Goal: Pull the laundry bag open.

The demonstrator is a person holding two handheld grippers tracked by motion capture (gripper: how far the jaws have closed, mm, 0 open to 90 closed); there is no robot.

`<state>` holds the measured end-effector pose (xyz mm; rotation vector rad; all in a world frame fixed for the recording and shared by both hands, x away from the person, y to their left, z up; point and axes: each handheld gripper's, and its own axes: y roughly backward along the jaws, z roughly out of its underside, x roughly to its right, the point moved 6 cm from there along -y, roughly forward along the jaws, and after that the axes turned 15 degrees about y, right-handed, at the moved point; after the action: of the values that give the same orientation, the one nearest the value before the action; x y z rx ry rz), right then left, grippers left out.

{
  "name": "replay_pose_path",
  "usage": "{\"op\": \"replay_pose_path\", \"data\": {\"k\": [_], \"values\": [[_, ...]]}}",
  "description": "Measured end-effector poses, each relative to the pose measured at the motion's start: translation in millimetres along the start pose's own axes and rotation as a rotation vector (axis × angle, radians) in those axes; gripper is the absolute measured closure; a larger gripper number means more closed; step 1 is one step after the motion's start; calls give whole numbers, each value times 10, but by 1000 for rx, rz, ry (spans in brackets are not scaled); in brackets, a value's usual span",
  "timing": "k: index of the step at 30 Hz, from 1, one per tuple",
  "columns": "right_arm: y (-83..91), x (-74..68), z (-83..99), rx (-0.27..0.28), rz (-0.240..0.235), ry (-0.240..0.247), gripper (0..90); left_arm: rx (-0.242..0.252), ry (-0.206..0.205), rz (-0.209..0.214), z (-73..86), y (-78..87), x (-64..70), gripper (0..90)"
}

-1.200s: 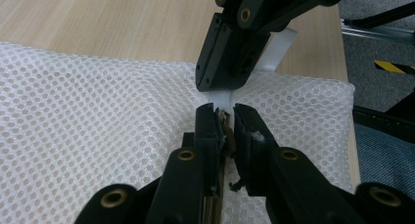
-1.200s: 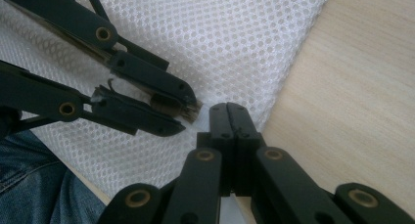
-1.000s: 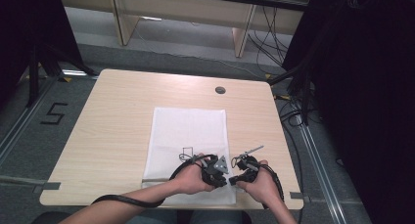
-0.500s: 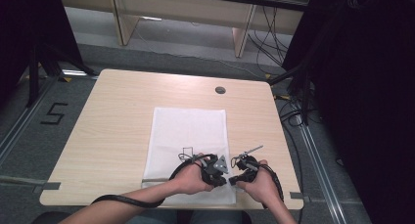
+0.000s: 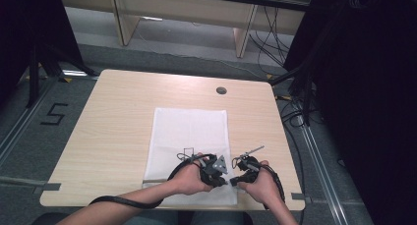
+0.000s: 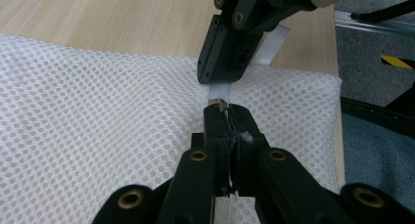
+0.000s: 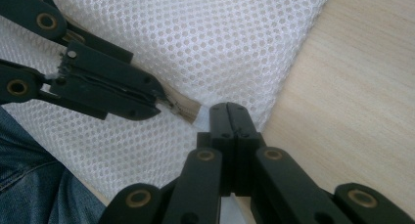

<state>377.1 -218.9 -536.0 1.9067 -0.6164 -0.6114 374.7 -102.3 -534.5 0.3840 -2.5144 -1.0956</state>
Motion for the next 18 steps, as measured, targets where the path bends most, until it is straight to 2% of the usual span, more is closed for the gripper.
{"op": "replay_pose_path", "data": {"k": [12,15,16,17,18], "values": [[-1,2,0,1,1,0,900,6,-4,4,3,73,6,874],[7,-21,2,-13,-10,-31,900,12,-8,2,8,83,-1,874],[5,-20,2,-11,-8,-28,900,7,-15,0,9,94,-9,874],[7,-20,4,-13,-12,-24,900,12,4,5,12,96,2,873],[-2,2,-1,2,2,0,900,11,0,5,14,100,2,873]]}}
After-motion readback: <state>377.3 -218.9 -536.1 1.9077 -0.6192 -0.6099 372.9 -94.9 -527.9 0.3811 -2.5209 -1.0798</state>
